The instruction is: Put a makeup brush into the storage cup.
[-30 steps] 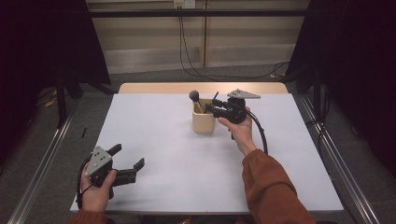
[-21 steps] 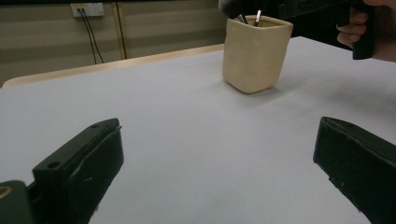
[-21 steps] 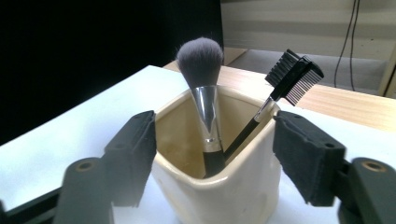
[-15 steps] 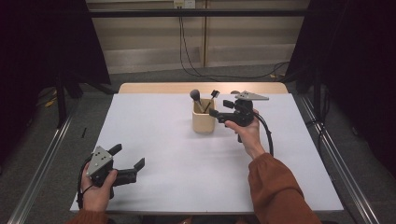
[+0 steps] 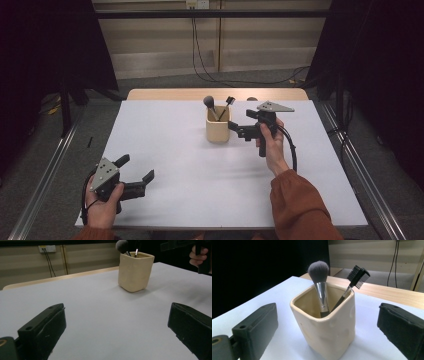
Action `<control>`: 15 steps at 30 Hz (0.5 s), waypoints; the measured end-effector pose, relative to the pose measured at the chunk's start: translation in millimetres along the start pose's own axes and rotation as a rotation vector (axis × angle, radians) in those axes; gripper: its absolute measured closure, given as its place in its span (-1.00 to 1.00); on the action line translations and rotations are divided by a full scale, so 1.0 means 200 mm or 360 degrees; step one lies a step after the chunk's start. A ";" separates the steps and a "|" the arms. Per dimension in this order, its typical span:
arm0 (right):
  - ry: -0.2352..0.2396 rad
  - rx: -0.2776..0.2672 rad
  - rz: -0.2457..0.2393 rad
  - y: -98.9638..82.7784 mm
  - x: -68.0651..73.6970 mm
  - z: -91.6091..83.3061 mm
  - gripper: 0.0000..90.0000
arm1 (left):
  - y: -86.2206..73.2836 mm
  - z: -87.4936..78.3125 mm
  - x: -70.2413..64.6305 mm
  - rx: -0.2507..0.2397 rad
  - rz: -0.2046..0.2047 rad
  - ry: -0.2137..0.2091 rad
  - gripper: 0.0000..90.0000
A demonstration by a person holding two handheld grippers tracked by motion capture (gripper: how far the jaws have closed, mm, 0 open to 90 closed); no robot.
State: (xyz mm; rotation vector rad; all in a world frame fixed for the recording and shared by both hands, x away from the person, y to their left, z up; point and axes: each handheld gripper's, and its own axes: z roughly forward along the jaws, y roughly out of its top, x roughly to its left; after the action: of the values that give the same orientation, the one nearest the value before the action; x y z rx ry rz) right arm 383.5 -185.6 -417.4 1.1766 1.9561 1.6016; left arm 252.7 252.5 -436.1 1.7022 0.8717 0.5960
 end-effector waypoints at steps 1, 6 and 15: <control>-0.0012 -0.0001 -0.0002 0.00 0.00 -0.01 -0.94 | 0.00 0.00 0.00 0.0002 -0.0004 0.0001 -0.96; -0.0043 -0.0007 -0.0020 -0.01 0.00 -0.03 -0.94 | 0.00 0.00 0.00 0.0008 0.0000 0.0003 -0.96; -0.0093 -0.0059 -0.0006 -0.01 -0.01 -0.12 -0.96 | 0.00 0.00 0.00 0.0008 0.0009 0.0002 -0.96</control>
State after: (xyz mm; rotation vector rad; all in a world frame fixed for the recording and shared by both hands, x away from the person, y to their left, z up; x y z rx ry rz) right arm 366.7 -203.5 -413.0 1.1906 1.8831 1.5770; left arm 251.9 252.6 -436.2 1.7098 0.8701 0.5990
